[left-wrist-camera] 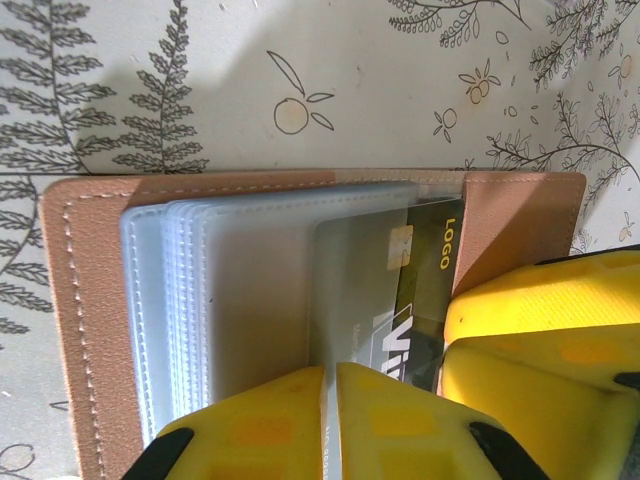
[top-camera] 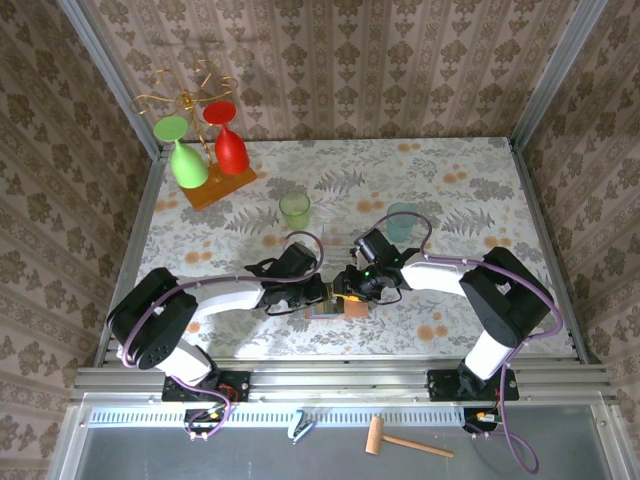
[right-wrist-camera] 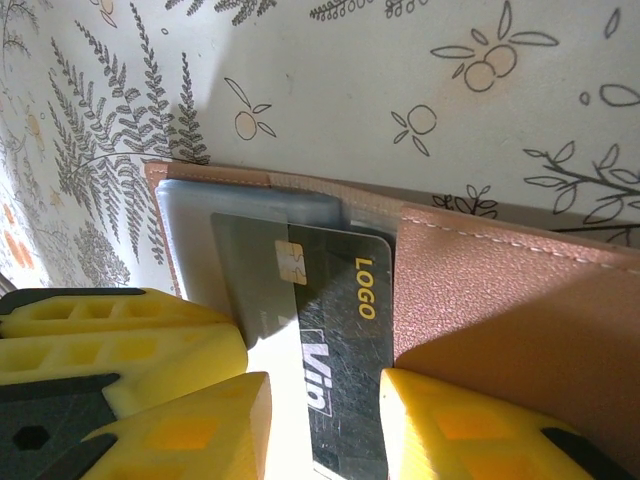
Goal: Take the credit cards out of the card holder
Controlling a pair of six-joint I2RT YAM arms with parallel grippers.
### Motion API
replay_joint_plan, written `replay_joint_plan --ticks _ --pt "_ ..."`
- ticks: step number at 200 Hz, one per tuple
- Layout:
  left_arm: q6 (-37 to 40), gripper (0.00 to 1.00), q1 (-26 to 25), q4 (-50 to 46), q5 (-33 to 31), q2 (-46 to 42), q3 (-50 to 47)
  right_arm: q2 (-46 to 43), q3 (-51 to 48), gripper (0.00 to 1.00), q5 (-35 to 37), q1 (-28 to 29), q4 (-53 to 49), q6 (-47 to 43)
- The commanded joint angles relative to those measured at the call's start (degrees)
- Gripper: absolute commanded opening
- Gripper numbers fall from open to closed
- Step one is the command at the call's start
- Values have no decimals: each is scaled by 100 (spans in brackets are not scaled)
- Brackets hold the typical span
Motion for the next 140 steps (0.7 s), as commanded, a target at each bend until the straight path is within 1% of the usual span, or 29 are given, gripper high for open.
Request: replay_joint_plan --ticks 1,45,90,140 --pt "86 12 -9 -237 -108 1 -48 -132 56 33 62 -30 -322 -76" --pt "77 12 2 -227 -107 1 -55 -131 65 32 243 -28 -507 -124" --pt "68 12 14 -205 -108 -12 -85 -27 65 32 259 -28 -548 -147" --pt "59 12 6 -162 -93 12 -102 131 -105 32 -38 -36 10 35"
